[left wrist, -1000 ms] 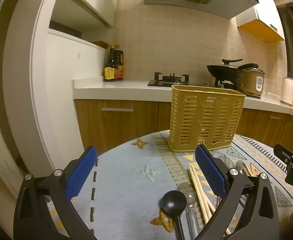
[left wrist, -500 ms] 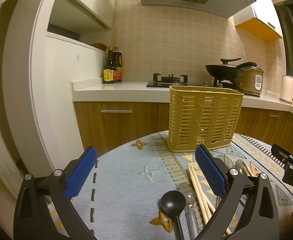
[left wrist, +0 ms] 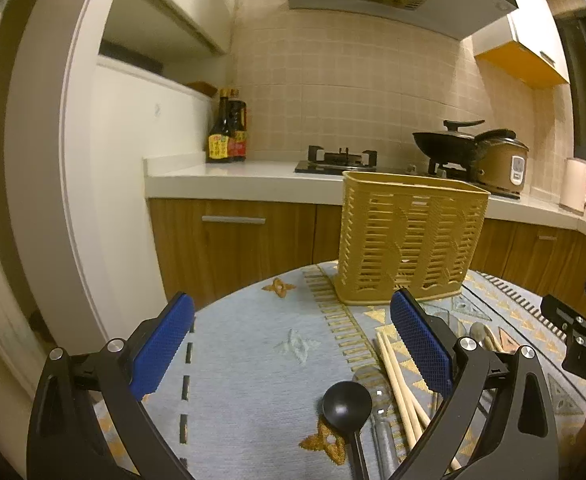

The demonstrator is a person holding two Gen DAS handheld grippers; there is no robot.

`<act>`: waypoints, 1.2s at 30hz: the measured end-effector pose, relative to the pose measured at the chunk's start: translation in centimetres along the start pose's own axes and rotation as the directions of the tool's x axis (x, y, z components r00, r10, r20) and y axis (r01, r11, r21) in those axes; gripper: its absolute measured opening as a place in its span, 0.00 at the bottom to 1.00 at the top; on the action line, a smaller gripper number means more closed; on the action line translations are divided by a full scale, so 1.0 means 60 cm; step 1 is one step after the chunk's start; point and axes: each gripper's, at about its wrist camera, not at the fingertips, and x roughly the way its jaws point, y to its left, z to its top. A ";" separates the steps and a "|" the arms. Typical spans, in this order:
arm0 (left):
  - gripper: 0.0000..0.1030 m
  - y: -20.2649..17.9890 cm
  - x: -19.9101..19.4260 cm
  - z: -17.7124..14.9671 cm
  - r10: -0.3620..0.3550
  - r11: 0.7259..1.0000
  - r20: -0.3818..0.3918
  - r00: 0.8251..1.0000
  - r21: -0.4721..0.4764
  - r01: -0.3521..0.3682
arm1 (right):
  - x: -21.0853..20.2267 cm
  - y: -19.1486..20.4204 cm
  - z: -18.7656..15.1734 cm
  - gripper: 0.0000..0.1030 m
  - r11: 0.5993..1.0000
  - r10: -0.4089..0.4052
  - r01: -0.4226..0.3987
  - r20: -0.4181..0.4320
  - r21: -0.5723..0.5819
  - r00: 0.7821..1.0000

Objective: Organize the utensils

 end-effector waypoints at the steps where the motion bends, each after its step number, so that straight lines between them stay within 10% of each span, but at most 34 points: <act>1: 0.92 0.004 0.002 0.000 -0.003 1.000 -0.006 1.000 -0.011 0.003 | 0.000 0.000 0.000 0.92 1.000 0.001 -0.001 0.000 0.000 1.000; 36: 0.92 0.003 -0.001 -0.002 -0.001 1.000 -0.006 1.000 -0.008 0.001 | 0.002 0.002 0.001 0.93 1.000 0.002 -0.002 -0.009 -0.010 1.000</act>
